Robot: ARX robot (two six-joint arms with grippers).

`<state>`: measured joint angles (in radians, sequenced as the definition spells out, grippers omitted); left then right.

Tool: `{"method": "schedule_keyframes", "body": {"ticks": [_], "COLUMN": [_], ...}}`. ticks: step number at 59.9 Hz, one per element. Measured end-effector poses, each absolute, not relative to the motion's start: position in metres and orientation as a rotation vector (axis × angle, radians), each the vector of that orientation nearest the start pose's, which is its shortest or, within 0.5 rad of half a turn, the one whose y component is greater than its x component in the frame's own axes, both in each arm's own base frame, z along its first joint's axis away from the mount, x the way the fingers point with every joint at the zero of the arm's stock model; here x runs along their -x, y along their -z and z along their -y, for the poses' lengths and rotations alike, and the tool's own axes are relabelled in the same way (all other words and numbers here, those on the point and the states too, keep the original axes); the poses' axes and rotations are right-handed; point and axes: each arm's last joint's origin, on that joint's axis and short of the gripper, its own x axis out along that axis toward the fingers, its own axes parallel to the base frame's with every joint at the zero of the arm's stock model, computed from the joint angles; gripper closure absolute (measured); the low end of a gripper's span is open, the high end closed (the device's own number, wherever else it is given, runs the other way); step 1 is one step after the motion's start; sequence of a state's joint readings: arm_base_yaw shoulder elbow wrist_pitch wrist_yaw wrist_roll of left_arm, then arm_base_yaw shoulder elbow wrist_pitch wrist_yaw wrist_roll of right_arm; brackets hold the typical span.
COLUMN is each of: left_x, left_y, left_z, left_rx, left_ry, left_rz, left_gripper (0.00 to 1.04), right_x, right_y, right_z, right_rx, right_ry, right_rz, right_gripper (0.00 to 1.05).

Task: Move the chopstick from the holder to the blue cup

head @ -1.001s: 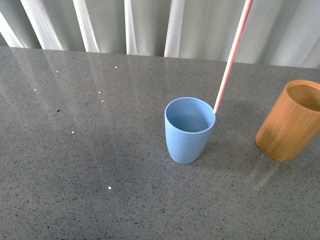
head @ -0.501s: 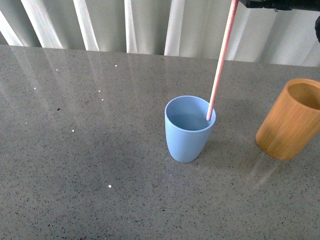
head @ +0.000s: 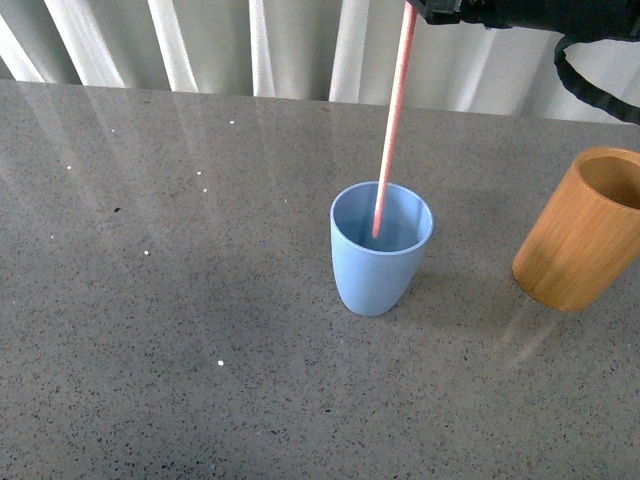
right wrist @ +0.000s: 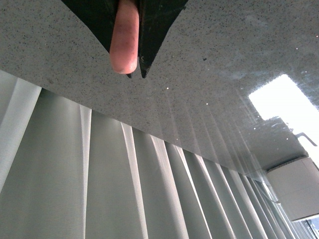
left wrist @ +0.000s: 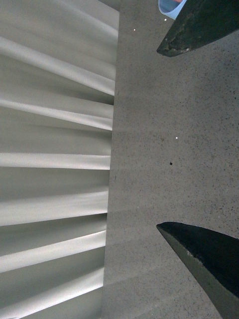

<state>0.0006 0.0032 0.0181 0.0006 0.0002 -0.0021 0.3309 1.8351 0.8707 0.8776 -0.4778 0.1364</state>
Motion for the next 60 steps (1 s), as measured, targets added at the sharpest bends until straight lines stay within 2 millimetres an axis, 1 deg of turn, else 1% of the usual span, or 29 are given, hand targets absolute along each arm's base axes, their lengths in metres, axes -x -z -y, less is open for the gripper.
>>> {"method": "schedule_keyframes", "body": {"ticks": [9, 10, 20, 25, 26, 29, 30, 33, 34, 35, 40, 49, 55, 60], "left_x": [-0.097, -0.097, -0.097, -0.097, -0.097, -0.097, -0.097, -0.097, -0.097, -0.097, -0.097, -0.097, -0.097, -0.097], "left_y": [-0.169, -0.169, -0.169, -0.169, -0.169, -0.169, -0.169, -0.169, -0.169, -0.169, -0.169, -0.169, -0.169, -0.169], "left_z": [0.0, 0.0, 0.0, 0.0, 0.0, 0.0, 0.0, 0.0, 0.0, 0.0, 0.0, 0.0, 0.0, 0.0], "left_rx": [0.002, 0.002, 0.002, 0.002, 0.002, 0.002, 0.002, 0.002, 0.002, 0.002, 0.002, 0.002, 0.002, 0.002], "left_ry": [0.0, 0.0, 0.0, 0.0, 0.0, 0.0, 0.0, 0.0, 0.0, 0.0, 0.0, 0.0, 0.0, 0.0], "left_rz": [0.015, 0.015, 0.015, 0.015, 0.015, 0.015, 0.015, 0.015, 0.015, 0.015, 0.015, 0.015, 0.015, 0.015], "left_gripper": [0.07, 0.07, 0.07, 0.07, 0.07, 0.07, 0.07, 0.07, 0.07, 0.07, 0.07, 0.07, 0.07, 0.07], "right_x": [-0.347, -0.346, -0.344, -0.344, -0.344, -0.344, -0.344, -0.344, -0.344, -0.344, -0.344, -0.346, -0.346, -0.335], "right_y": [-0.181, -0.181, -0.177, -0.177, -0.177, -0.179, -0.179, -0.182, -0.185, -0.187, -0.199, -0.23, -0.257, -0.285], "right_z": [-0.135, -0.136, -0.135, -0.134, -0.134, -0.133, -0.133, -0.131, -0.129, -0.128, -0.12, -0.095, -0.064, -0.023], "right_rx": [-0.136, -0.134, -0.134, -0.135, -0.135, -0.135, -0.135, -0.135, -0.137, -0.139, -0.143, -0.139, -0.106, -0.04], "right_ry": [-0.797, -0.797, -0.794, -0.792, -0.792, -0.786, -0.785, -0.775, -0.767, -0.764, -0.736, -0.633, -0.475, -0.266], "right_rz": [-0.15, -0.15, -0.164, -0.163, -0.162, -0.158, -0.157, -0.147, -0.139, -0.134, -0.103, -0.03, 0.037, 0.122], "right_gripper": [1.04, 1.01, 0.57, 0.39, 0.38, 0.27, 0.25, 0.15, 0.09, 0.08, 0.1, 0.1, 0.1, 0.1]}}
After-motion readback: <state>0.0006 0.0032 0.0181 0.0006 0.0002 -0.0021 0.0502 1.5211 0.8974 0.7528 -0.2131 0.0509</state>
